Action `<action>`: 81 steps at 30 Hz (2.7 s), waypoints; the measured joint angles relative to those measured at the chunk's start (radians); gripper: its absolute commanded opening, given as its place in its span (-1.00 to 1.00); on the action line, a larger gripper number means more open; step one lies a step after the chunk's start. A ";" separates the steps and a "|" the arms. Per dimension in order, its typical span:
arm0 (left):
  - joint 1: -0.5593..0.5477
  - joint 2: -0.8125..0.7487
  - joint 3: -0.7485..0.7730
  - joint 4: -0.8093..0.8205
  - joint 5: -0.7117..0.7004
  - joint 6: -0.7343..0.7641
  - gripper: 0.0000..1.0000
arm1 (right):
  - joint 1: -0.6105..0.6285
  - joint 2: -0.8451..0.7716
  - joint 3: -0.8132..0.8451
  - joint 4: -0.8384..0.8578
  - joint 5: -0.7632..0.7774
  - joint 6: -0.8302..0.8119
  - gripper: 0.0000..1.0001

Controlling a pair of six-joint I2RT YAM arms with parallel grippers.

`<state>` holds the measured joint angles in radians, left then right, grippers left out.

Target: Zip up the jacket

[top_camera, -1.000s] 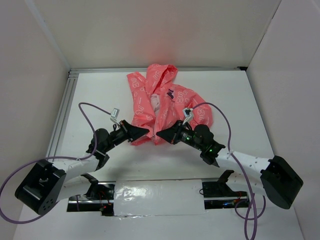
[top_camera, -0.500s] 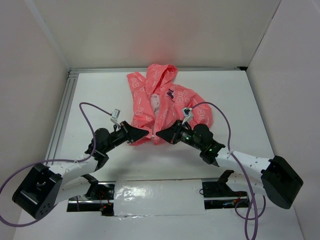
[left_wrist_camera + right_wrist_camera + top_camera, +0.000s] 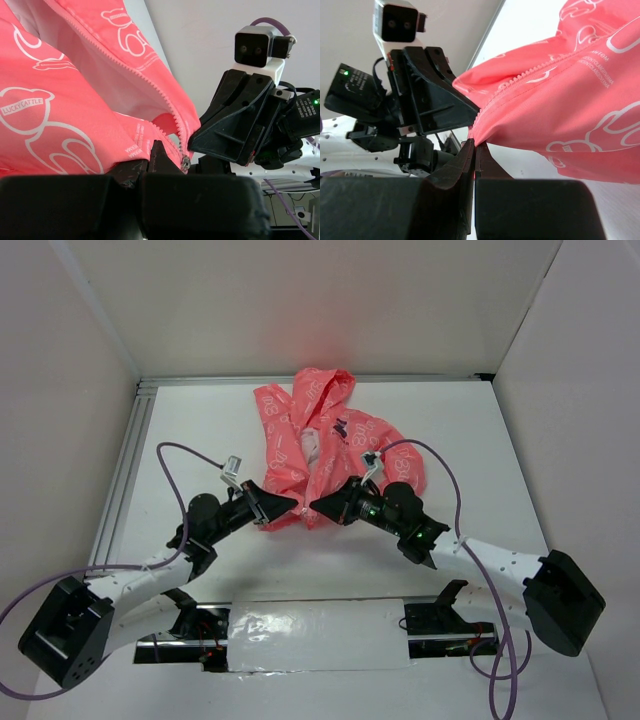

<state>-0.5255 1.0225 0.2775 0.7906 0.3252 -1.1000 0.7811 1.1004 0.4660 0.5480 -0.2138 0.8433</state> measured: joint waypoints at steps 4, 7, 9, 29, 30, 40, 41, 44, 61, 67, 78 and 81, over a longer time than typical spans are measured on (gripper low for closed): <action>-0.001 -0.010 0.003 -0.012 -0.011 0.003 -1.00 | 0.000 0.004 0.005 -0.034 0.000 0.000 -1.00; -0.002 -0.020 0.008 -0.031 -0.011 0.023 -1.00 | 0.000 0.004 0.006 -0.044 0.000 0.000 -1.00; -0.002 -0.021 0.017 -0.041 -0.006 0.033 -1.00 | 0.000 0.004 0.008 -0.050 0.000 -0.002 -1.00; -0.005 -0.091 0.075 -0.195 0.000 0.189 -1.00 | 0.000 0.004 0.018 -0.065 0.001 -0.004 -1.00; -0.007 -0.091 0.078 -0.205 -0.003 0.197 -1.00 | 0.000 0.005 0.018 -0.068 0.001 -0.003 -1.00; -0.054 -0.091 0.104 -0.274 -0.059 0.261 -1.00 | 0.002 0.004 0.019 -0.111 0.015 0.001 -1.00; -0.058 -0.091 0.105 -0.278 -0.064 0.264 -1.00 | 0.002 0.004 0.020 -0.117 0.016 0.001 -1.00; -0.078 -0.091 0.114 -0.302 -0.101 0.275 -1.00 | 0.007 0.004 0.024 -0.127 0.019 0.002 -1.00; -0.154 -0.097 0.153 -0.385 -0.251 0.337 -1.00 | 0.018 0.000 0.039 -0.162 0.050 0.014 -1.00; -0.172 -0.117 0.153 -0.388 -0.289 0.335 -1.00 | 0.019 -0.009 0.039 -0.166 0.068 0.051 -1.00; -0.185 -0.117 0.153 -0.397 -0.323 0.333 -1.00 | 0.027 -0.018 0.039 -0.161 0.100 0.090 -1.00; -0.185 -0.117 0.153 -0.398 -0.325 0.333 -1.00 | 0.028 -0.018 0.039 -0.165 0.105 0.092 -1.00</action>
<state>-0.7105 0.9051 0.4309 0.3927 -0.0002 -0.7673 0.8093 1.0828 0.5053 0.3832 -0.1093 0.9356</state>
